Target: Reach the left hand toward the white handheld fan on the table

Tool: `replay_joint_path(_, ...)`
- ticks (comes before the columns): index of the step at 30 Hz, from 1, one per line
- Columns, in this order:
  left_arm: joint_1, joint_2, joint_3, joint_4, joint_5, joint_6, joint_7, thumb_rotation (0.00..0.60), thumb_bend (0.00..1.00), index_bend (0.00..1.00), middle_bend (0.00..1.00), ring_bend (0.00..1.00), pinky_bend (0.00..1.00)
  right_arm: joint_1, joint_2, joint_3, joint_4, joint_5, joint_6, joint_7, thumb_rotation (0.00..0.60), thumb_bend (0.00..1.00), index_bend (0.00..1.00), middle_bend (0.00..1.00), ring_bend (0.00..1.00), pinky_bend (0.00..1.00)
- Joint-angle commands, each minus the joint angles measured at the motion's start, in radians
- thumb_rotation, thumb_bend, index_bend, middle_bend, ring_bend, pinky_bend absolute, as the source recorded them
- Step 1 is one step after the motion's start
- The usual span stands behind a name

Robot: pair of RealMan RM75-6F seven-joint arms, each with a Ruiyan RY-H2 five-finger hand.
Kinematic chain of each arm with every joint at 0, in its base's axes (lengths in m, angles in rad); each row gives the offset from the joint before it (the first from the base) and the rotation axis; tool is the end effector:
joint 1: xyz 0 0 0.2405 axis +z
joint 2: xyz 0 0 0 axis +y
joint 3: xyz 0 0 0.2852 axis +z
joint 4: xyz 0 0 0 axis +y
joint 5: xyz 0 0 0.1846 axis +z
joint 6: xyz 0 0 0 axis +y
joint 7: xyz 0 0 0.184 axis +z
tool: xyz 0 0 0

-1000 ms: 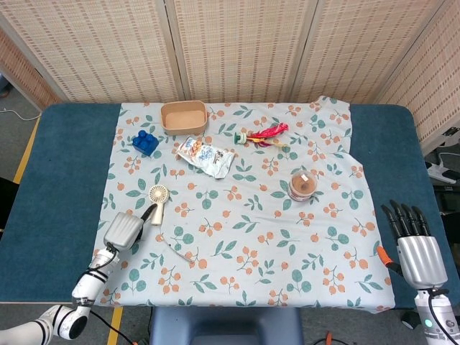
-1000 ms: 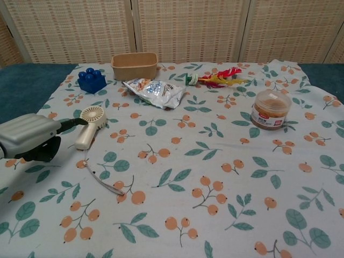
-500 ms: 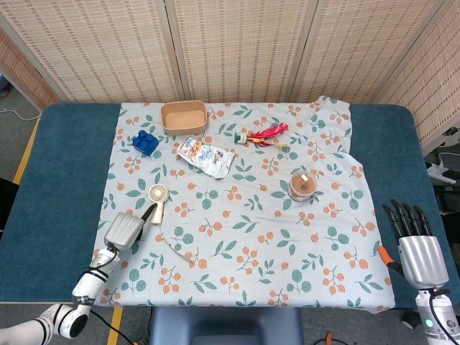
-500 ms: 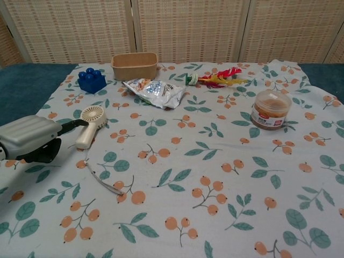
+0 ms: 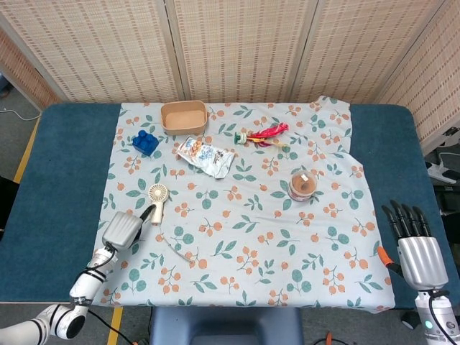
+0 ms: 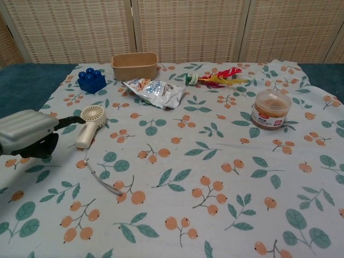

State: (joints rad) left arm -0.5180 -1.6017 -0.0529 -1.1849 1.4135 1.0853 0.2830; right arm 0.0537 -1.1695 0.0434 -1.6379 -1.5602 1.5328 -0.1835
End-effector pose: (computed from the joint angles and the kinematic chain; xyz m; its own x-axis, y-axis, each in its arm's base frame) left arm -0.2646 0.3502 -0.0042 0.6452 0.1481 0.7496 0.7408 -0.3611 -0.5663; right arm -0.3133 -0.2091 0.1791 0.4936 0.0304 0.8691 -0.8683 -0.0381 0.4945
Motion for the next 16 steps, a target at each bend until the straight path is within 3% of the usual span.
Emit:
replay_joint_path(1, 0.094, 0.128, 0.020, -0.192, 0.130, 0.263, -0.103, 0.600, 0.73, 0.00, 0.85, 0.79, 1.00, -0.003, 0.004, -0.006, -0.007, -0.007, 0.002, -0.001, 0.600, 0.18, 0.00, 0.00, 0.00, 0.00)
replay_joint_path(3, 0.156, 0.204, 0.055, -0.287, 0.149, 0.338, -0.159, 0.600, 0.63, 0.00, 0.71, 0.67, 0.94, -0.006, 0.010, -0.013, -0.019, -0.012, 0.000, -0.002, 0.600, 0.18, 0.00, 0.00, 0.00, 0.00)
replay_joint_path(4, 0.186, 0.239, 0.077, -0.322, 0.158, 0.367, -0.186, 0.600, 0.58, 0.00, 0.62, 0.57, 0.85, -0.008, 0.014, -0.016, -0.026, -0.013, 0.000, -0.003, 0.600, 0.18, 0.00, 0.00, 0.00, 0.00)
replay_joint_path(7, 0.289, 0.353, 0.161, -0.394, 0.168, 0.445, -0.262, 0.600, 0.44, 0.00, 0.18, 0.11, 0.33, -0.017, 0.030, -0.029, -0.056, -0.019, 0.002, -0.016, 0.600, 0.18, 0.00, 0.00, 0.00, 0.00)
replay_joint_path(8, 0.331, 0.378, 0.181, -0.392, 0.169, 0.488, -0.292, 0.600, 0.41, 0.00, 0.06, 0.02, 0.18, -0.022, 0.037, -0.034, -0.068, -0.024, 0.005, -0.024, 0.600, 0.18, 0.00, 0.00, 0.00, 0.00)
replay_joint_path(10, 0.377, 0.396, 0.189, -0.364, 0.157, 0.535, -0.316, 0.599, 0.39, 0.00, 0.00, 0.00, 0.13, -0.029, 0.045, -0.043, -0.088, -0.029, 0.007, -0.041, 0.600, 0.18, 0.00, 0.00, 0.00, 0.00)
replay_joint_path(16, 0.401, 0.445, 0.183, -0.351, 0.156, 0.529, -0.356, 0.563, 0.38, 0.00, 0.00, 0.00, 0.10, -0.036, 0.051, -0.057, -0.124, -0.037, 0.000, -0.072, 0.600, 0.18, 0.00, 0.00, 0.00, 0.00)
